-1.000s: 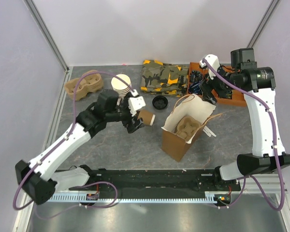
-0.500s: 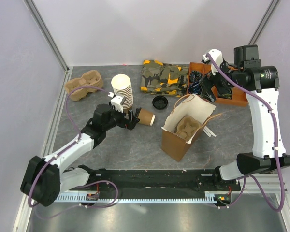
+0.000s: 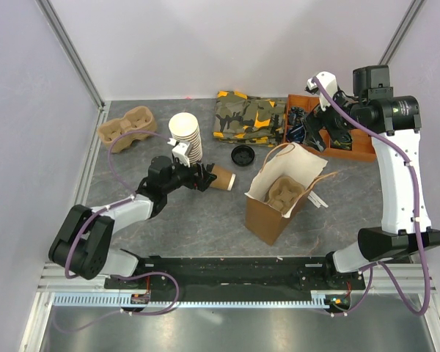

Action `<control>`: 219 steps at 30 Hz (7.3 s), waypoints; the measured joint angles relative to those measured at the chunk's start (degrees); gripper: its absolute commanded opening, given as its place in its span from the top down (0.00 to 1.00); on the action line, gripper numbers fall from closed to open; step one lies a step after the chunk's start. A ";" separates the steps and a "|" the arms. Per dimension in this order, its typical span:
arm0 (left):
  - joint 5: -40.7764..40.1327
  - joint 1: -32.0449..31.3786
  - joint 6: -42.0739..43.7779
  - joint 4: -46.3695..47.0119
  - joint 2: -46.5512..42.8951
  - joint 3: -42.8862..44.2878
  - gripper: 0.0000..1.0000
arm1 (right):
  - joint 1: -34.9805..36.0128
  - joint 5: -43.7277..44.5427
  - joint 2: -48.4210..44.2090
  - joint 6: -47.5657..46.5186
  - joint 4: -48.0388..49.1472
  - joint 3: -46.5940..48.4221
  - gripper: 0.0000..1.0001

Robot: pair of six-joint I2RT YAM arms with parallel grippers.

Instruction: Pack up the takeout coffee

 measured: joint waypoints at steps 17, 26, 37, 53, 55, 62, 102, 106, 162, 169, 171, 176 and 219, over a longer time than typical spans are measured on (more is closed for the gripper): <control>0.00 0.00 -3.72 7.19 6.67 -1.99 0.22 | 0.00 1.07 0.92 -0.04 0.00 0.00 0.02; 0.07 0.02 -4.96 8.63 7.28 -2.60 0.42 | 0.00 1.42 1.01 -0.07 0.00 0.00 0.02; -0.04 0.00 -5.20 8.96 7.30 -3.02 0.62 | 0.00 1.73 1.01 -0.07 0.00 0.00 0.02; -0.11 0.00 -4.24 3.08 -0.35 -3.21 0.94 | 0.00 1.81 1.01 -0.11 -0.04 -0.57 0.02; -0.20 0.02 -3.04 1.22 -3.26 -3.26 0.95 | 0.00 1.79 1.01 -0.11 -0.02 -0.70 0.02; -1.66 0.00 7.50 -12.72 -18.64 -3.21 0.97 | 0.00 1.62 1.03 -0.15 0.00 -0.72 0.02; -16.81 -23.87 90.40 -27.93 -40.57 -18.91 0.51 | 0.00 -0.37 -0.20 4.59 -0.20 3.78 0.02; -17.62 -24.06 90.51 -29.99 -42.75 -18.71 0.33 | 0.00 -0.35 -0.20 4.44 -0.20 3.54 0.02; -0.87 -10.45 24.68 -64.30 -31.76 19.61 0.00 | 11.74 -5.68 -8.35 -9.68 0.15 -14.93 1.00; -0.02 -10.43 32.79 -63.21 -24.30 19.34 0.01 | 13.70 -5.27 -8.37 -8.96 0.17 -14.93 1.00; -0.02 -10.45 34.47 -61.83 -23.65 18.08 0.00 | 13.92 -5.25 -8.37 -8.76 0.17 -14.93 1.00; -0.94 -10.56 38.49 -57.27 -23.19 14.29 0.00 | 14.34 -4.94 -8.35 -8.02 0.17 -14.93 1.00; 3.19 -6.84 36.00 -42.84 -7.19 13.79 0.08 | 14.67 -2.45 -8.33 -7.39 0.17 -15.34 1.00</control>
